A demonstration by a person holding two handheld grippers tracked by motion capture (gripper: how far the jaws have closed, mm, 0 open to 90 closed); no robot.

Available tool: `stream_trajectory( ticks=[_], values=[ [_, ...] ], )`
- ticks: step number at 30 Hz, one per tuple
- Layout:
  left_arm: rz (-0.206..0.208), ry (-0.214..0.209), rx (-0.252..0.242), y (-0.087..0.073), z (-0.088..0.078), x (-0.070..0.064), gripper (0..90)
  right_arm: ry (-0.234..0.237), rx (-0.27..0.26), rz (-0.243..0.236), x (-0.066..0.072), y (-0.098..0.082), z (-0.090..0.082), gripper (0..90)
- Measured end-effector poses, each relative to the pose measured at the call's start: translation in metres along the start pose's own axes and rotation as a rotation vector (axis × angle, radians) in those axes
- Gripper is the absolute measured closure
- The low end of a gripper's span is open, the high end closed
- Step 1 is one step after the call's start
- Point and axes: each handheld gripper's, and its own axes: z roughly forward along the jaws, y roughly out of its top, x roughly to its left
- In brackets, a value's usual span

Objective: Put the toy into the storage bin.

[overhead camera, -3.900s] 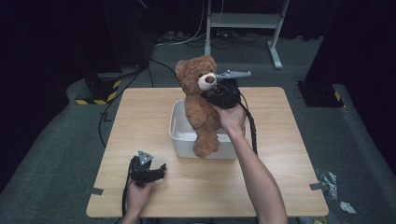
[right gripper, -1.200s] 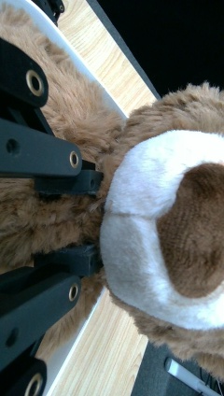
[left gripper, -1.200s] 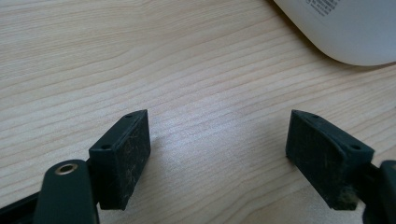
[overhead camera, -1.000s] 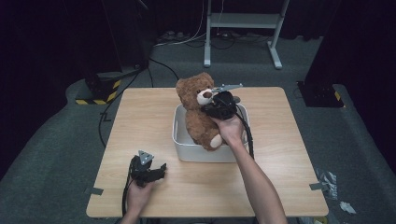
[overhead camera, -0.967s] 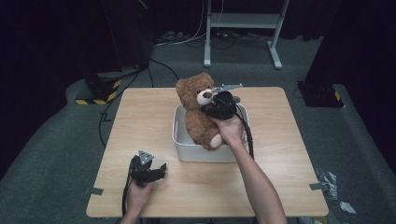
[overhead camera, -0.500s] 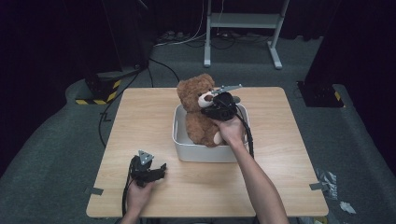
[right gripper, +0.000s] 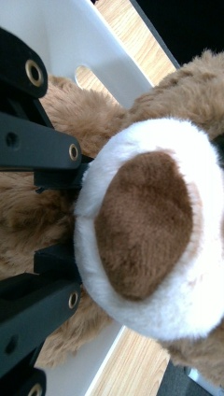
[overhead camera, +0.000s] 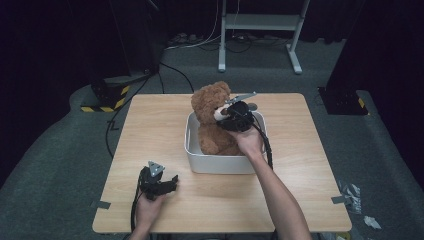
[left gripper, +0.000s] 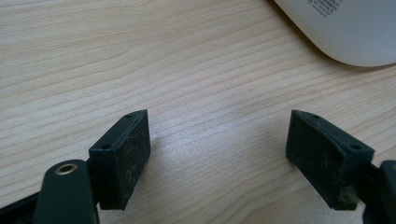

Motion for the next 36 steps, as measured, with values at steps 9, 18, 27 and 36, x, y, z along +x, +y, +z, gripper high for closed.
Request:
stream_trajectory(
  ticks=[9,18,27,36],
  values=[
    [0.0,0.0,0.0,0.0,0.0,0.0,21.9,0.015,0.028,-0.008,-0.001,-0.001,-0.001,65.8],
    [0.0,0.0,0.0,0.0,0.0,0.0,21.9,0.004,0.029,-0.015,0.0,-0.002,-0.001,60.1],
    [0.001,0.0,0.002,0.0,0.0,0.0,21.9,-0.006,0.018,-0.02,-0.001,-0.004,-0.004,47.3],
    [0.001,0.0,0.002,0.0,0.0,0.0,21.9,-0.028,-0.01,-0.029,0.0,-0.008,-0.011,38.8]
  ],
)
